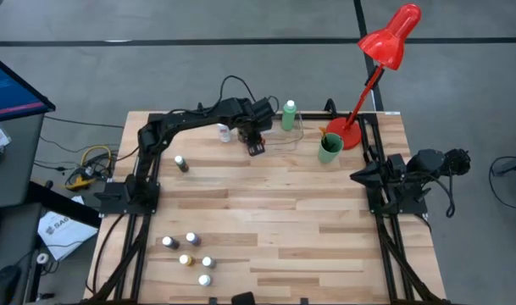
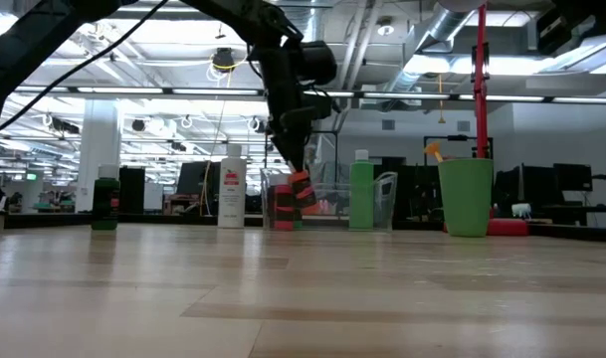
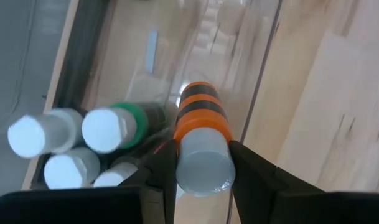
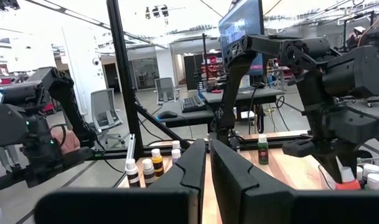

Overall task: Pick & Place Paint Supplies
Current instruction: Put the small orange paint bottle into the transparent bin

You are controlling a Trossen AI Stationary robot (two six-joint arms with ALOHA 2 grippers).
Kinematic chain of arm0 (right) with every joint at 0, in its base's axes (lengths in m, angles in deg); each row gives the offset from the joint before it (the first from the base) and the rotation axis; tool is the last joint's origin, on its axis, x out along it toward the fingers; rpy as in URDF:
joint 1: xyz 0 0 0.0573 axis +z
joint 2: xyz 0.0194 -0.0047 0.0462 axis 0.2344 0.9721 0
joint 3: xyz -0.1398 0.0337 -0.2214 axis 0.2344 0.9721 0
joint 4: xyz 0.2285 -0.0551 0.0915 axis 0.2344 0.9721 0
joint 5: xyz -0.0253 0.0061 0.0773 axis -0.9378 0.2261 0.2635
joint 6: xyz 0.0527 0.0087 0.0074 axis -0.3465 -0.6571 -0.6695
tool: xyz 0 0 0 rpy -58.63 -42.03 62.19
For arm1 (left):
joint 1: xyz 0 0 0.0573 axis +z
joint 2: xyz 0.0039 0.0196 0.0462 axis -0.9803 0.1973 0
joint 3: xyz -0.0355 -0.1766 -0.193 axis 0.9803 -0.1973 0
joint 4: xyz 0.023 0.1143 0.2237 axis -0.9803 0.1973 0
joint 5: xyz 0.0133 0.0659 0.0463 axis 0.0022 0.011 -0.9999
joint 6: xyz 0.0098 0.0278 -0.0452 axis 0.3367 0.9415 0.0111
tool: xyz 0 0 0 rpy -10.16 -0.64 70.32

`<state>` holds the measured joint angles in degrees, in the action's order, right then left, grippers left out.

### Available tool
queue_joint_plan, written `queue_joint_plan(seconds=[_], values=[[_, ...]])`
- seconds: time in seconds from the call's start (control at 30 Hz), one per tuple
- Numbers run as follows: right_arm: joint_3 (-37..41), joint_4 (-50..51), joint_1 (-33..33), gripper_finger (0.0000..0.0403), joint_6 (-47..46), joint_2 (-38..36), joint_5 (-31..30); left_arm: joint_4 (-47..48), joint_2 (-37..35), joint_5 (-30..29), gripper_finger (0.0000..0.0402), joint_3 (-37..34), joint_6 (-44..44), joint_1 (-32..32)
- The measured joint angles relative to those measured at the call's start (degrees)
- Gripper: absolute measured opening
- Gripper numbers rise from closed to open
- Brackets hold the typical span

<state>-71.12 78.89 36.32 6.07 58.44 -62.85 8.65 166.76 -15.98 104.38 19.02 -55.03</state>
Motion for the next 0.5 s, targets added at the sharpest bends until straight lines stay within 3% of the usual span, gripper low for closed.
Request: queue_joint_plan(seconds=[0.5], values=[[0.0,0.0,-0.01,0.0021,-0.01,-0.01,0.0,1.5,0.0,-0.31,0.0102,-1.57,6.17,-0.04]])
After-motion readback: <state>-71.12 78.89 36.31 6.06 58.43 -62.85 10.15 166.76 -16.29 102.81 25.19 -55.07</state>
